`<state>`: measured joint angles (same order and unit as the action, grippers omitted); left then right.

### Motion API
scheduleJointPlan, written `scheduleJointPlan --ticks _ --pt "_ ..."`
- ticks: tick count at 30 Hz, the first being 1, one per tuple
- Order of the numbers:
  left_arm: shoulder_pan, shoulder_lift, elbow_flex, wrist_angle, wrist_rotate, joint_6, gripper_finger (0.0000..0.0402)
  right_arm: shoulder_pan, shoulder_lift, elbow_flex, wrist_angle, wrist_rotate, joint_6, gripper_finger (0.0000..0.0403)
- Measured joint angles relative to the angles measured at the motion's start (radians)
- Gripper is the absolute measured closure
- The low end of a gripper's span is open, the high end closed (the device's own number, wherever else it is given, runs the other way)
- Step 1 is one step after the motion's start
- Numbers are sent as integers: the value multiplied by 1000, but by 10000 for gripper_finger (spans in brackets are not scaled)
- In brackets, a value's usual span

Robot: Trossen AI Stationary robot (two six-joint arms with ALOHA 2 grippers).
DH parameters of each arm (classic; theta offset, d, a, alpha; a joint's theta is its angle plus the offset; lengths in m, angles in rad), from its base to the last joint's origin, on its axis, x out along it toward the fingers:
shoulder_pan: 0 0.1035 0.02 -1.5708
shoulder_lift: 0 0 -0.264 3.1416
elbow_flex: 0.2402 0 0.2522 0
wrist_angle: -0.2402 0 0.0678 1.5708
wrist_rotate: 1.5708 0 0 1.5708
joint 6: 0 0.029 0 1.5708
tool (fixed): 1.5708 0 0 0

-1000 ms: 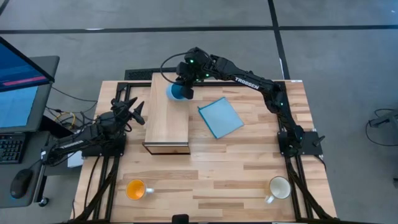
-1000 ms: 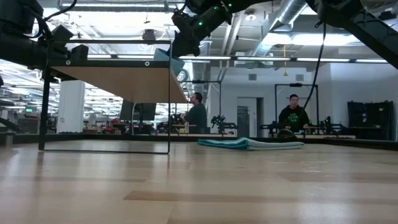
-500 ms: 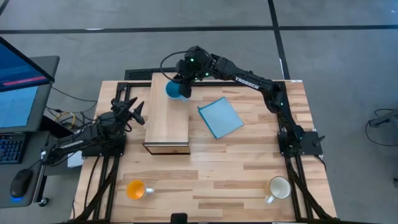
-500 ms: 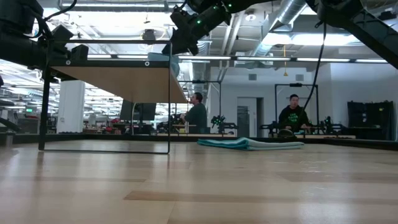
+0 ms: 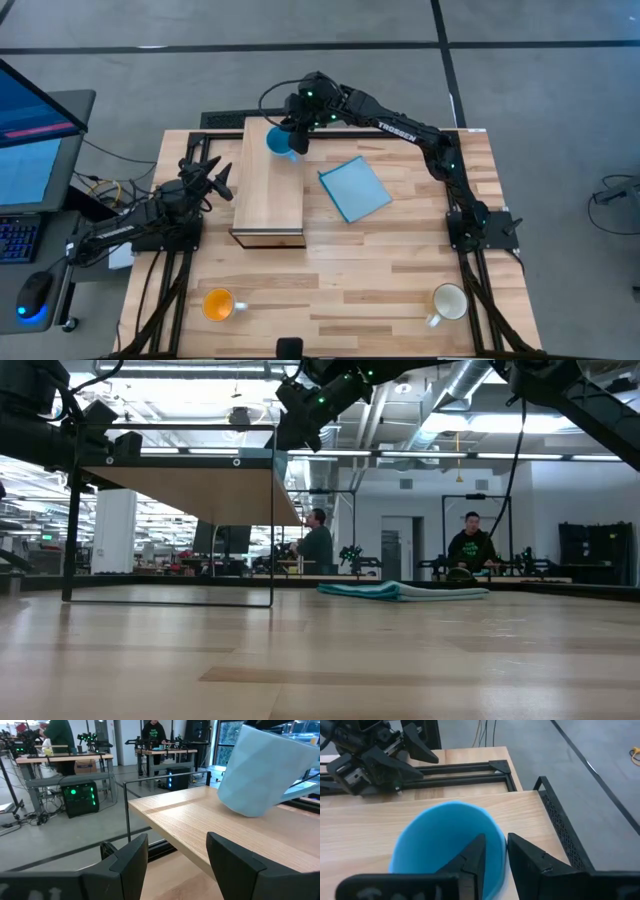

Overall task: Stack small to large cups/mugs on shelf
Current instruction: Put the blue mug on the shelf

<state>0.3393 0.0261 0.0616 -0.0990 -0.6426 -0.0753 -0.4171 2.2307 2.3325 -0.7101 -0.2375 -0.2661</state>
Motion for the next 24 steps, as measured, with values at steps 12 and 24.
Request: scheduleJointPlan --ticks 12,24 --pt "0 0 0 0 0 12 207 -11 0 0 8 0 -24 300" --pt "0 0 0 0 0 12 207 10 0 0 8 -1 -13 300"
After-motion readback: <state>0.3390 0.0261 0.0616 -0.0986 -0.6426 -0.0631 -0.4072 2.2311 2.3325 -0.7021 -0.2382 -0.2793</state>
